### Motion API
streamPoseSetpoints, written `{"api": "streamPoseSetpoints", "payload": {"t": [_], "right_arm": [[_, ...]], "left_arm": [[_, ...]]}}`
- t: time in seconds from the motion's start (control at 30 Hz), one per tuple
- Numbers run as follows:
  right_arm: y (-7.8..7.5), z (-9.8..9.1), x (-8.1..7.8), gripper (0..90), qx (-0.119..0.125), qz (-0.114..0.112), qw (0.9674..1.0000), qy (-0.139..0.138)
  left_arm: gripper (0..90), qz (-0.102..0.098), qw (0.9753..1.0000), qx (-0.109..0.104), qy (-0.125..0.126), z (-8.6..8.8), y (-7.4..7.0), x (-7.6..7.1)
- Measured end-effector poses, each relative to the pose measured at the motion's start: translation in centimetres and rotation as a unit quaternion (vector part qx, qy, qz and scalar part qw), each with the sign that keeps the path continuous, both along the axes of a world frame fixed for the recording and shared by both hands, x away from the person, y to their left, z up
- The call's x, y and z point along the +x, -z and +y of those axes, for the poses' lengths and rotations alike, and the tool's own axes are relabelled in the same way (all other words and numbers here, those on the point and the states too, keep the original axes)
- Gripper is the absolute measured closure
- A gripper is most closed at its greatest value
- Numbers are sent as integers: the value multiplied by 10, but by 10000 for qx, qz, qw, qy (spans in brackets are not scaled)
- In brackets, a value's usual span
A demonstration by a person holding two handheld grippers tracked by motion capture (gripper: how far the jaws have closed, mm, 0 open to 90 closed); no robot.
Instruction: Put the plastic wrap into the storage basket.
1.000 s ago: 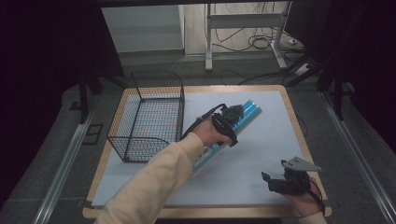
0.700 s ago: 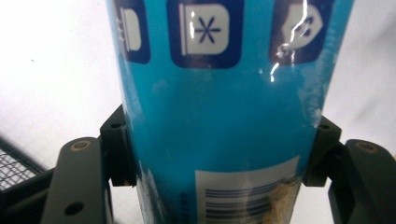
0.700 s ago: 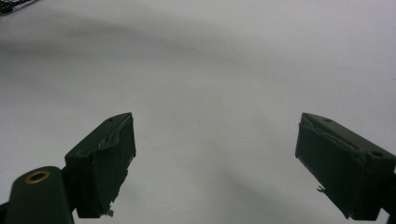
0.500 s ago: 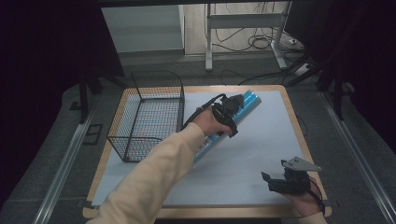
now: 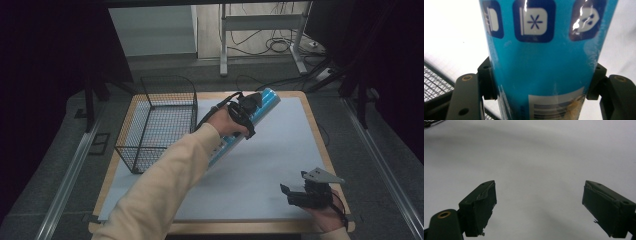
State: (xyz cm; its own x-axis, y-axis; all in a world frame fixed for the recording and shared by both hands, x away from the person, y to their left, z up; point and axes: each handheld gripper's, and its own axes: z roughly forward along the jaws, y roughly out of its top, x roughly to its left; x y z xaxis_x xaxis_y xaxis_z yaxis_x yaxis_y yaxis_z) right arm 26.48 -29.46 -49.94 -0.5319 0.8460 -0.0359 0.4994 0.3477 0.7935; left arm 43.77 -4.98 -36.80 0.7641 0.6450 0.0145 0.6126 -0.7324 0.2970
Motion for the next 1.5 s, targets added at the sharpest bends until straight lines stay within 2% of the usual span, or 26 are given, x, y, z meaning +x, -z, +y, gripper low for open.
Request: {"api": "streamPoseSetpoints", "payload": {"t": [0.4,0.93,1.23,1.5], "right_arm": [[1,0,0,124,-4,21,10000,5],[1,-2,1,124,-1,30,10000,37],[1,-2,1,124,3,46,10000,43],[1,-3,1,124,-2,37,10000,52]], "left_arm": [[316,-61,9999,-82,-92,7,-9,8],[316,-206,9997,-18,-161,14,-33,27],[316,-289,9993,6,-216,21,-43,32],[316,-413,9987,-1,-294,33,-58,33]]}}
